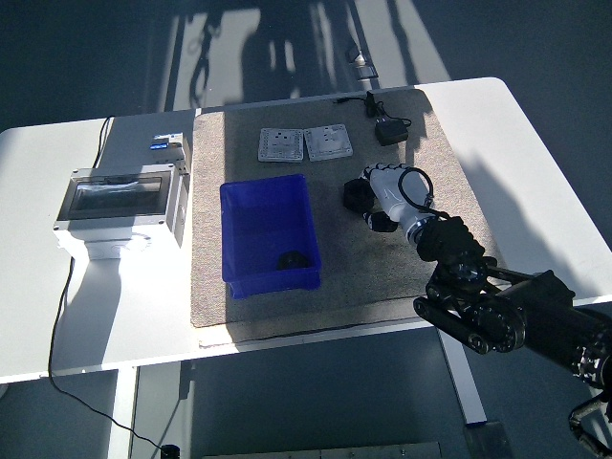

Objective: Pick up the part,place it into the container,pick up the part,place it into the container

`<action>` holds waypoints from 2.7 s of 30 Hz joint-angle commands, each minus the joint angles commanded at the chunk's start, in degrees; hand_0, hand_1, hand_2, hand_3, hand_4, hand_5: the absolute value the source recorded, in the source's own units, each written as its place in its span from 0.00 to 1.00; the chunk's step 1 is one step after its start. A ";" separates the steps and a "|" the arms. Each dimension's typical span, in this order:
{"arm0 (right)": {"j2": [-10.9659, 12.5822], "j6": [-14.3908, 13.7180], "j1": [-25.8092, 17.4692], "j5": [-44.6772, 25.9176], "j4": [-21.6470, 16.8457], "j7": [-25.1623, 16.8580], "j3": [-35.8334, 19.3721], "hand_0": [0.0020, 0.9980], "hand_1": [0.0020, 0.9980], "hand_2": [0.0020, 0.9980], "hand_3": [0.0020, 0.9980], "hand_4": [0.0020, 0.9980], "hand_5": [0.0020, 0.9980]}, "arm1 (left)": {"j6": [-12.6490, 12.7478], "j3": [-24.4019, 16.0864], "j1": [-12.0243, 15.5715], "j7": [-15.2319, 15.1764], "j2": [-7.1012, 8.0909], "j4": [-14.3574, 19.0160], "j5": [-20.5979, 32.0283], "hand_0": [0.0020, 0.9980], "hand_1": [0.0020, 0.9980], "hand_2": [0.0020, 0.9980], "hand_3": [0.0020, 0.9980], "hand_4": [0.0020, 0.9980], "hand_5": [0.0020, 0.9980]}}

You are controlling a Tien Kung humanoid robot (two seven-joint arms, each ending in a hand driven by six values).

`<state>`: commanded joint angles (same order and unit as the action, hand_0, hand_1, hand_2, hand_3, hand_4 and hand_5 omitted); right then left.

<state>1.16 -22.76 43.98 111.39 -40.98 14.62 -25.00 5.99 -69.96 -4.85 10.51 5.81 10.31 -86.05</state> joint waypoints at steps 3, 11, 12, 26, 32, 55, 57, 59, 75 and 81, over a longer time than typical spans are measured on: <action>-0.25 -0.06 0.07 0.02 0.66 -0.06 0.23 0.86 0.84 0.87 0.78 0.67 0.15 | 0.01 0.01 -0.03 -0.02 0.01 0.00 -0.07 0.61 0.30 0.50 0.62 0.65 0.84; -1.16 -0.43 -0.23 -1.33 3.28 -0.67 1.17 0.87 0.88 0.91 0.69 0.68 0.18 | -0.15 0.08 -0.44 -0.01 -0.16 0.00 -0.55 0.61 0.29 0.49 0.62 0.65 0.84; -1.16 -0.62 -0.38 -1.74 3.53 -0.86 1.33 0.87 0.88 0.91 0.69 0.68 0.18 | -0.17 0.13 -0.48 -0.02 -0.19 0.00 -0.56 0.61 0.29 0.49 0.62 0.65 0.84; -1.16 -4.04 -1.54 -3.85 4.45 -2.24 2.64 0.87 0.88 0.90 0.57 0.41 0.12 | -0.18 -0.14 -0.55 0.05 -0.33 0.00 -1.49 0.61 0.29 0.49 0.62 0.65 0.84; -1.16 -5.67 -1.69 -4.43 4.93 -2.68 2.36 0.87 0.87 0.88 0.52 0.38 0.11 | -0.12 -0.13 -0.61 0.00 -0.40 0.00 -1.80 0.61 0.29 0.48 0.62 0.65 0.83; -1.16 -5.32 -2.27 -5.11 5.44 -1.13 3.04 0.87 0.86 0.87 0.48 0.68 0.01 | 0.40 0.01 -0.57 -0.54 -0.39 0.00 -1.54 0.61 0.29 0.48 0.61 0.65 0.84; -1.16 -5.57 -2.30 -5.18 5.47 -1.04 3.04 0.87 0.86 0.87 0.48 0.68 0.01 | 0.45 0.00 -0.58 -0.60 -0.41 0.00 -1.48 0.61 0.29 0.48 0.61 0.65 0.84; -1.16 -6.43 -2.37 -5.41 5.51 -1.14 3.06 0.87 0.86 0.87 0.44 0.73 0.01 | 0.49 -0.10 -0.60 -0.64 -0.43 0.00 -1.48 0.61 0.29 0.48 0.61 0.65 0.85; -0.68 -12.73 -3.17 -10.44 3.20 -5.65 -1.73 0.82 0.80 0.78 0.34 0.74 0.00 | 0.93 -0.60 -0.36 -0.93 -0.55 0.00 -1.22 0.61 0.29 0.48 0.61 0.65 0.86; 2.69 -11.55 -5.24 -10.92 -3.54 -6.82 -8.02 0.83 0.79 0.78 0.43 0.74 0.00 | 1.10 -0.36 0.06 -0.86 -0.59 0.00 -0.21 0.60 0.29 0.48 0.61 0.64 0.86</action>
<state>3.86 -34.30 38.74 100.47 -44.52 7.80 -33.02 7.09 -70.32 -4.79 9.64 5.21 10.31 -86.27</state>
